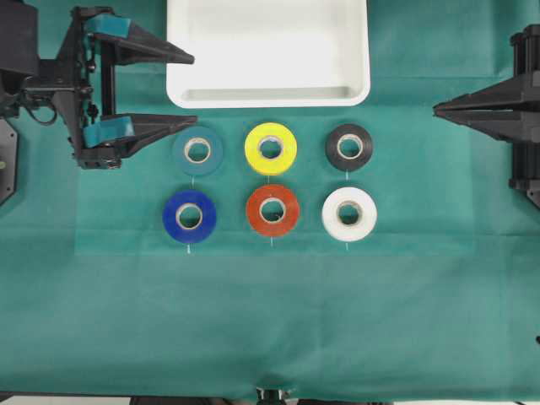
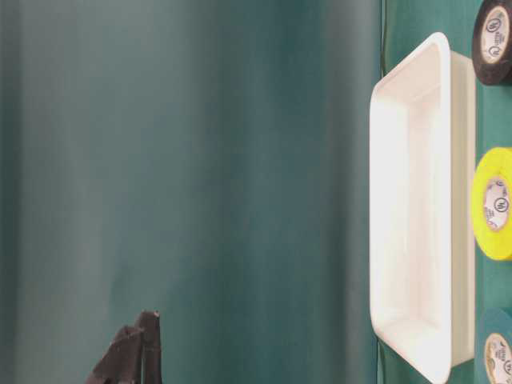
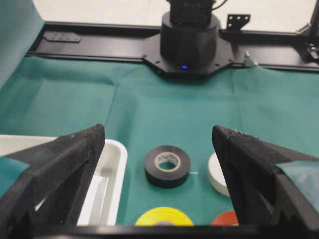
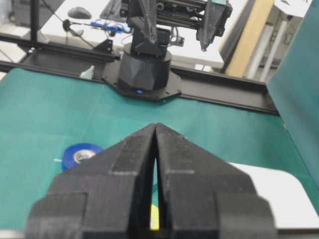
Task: Place the tape from the fixed location into the white case.
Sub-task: 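Move the left gripper forward toward the teal tape roll, then position the open left gripper above the teal tape roll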
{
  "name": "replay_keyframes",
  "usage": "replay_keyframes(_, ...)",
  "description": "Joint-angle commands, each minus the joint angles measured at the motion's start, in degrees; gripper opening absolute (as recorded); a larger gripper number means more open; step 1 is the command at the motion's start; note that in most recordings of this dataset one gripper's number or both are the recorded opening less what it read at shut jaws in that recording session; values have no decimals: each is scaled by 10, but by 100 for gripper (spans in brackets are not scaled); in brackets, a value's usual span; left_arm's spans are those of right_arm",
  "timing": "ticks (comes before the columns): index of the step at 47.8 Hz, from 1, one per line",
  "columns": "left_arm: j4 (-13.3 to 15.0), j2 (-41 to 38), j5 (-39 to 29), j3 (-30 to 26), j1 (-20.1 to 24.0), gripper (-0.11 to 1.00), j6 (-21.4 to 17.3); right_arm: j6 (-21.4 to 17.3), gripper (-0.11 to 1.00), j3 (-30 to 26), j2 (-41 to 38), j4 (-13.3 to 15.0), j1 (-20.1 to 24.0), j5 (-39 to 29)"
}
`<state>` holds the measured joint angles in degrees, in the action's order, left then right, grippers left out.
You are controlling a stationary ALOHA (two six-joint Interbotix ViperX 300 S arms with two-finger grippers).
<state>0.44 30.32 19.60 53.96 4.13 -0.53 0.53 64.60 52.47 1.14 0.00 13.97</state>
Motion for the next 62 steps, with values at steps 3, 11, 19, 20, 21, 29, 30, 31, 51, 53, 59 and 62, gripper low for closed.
replay_keyframes(3,1,1,5,-17,3,100,-1,0,0,-17,-4,0,0,2)
replay_keyframes(11,0,2,5,-17,4,100,-1,0,0,-17,-4,0,0,3)
replay_keyframes(19,1,5,1,-19,4,100,4,-1,0,-17,-4,1,0,0)
replay_keyframes(20,1,5,-1,-19,4,100,4,-1,0,-17,-4,1,0,0)
replay_keyframes(21,1,7,-4,-21,4,100,5,-1,0,-17,-4,0,0,-1)
replay_keyframes(29,4,13,-77,-43,3,100,16,-1,0,-17,-4,1,0,-6)
replay_keyframes(30,4,14,-93,-47,4,100,18,-1,0,-17,-4,1,0,-7)
replay_keyframes(31,5,15,-110,-54,4,100,20,-1,0,-17,-4,1,0,-7)
replay_keyframes(51,5,-13,-466,-193,4,100,84,-1,0,-18,-2,0,0,-11)
replay_keyframes(53,5,-20,-497,-206,4,100,92,-1,0,-18,-2,1,0,-11)
replay_keyframes(59,4,-46,-580,-239,4,100,120,-1,0,-18,-3,0,0,-11)
replay_keyframes(62,4,-60,-611,-254,4,100,125,-1,0,-18,-4,0,0,-11)
